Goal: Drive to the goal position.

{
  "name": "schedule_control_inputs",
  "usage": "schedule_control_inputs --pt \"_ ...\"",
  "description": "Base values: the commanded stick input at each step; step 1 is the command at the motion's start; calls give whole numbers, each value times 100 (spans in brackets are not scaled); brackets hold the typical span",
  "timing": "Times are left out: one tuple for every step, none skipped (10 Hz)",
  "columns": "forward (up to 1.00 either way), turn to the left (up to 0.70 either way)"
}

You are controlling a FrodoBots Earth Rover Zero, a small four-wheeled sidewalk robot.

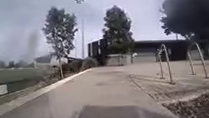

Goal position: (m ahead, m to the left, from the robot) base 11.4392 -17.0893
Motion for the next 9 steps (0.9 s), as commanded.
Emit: schedule_control_inputs --pt "70 0" --pt "70 0" --pt "70 0" --pt "70 0" --pt "70 0" --pt "70 0" --pt "70 0" --pt "70 -31" --pt "70 -25"
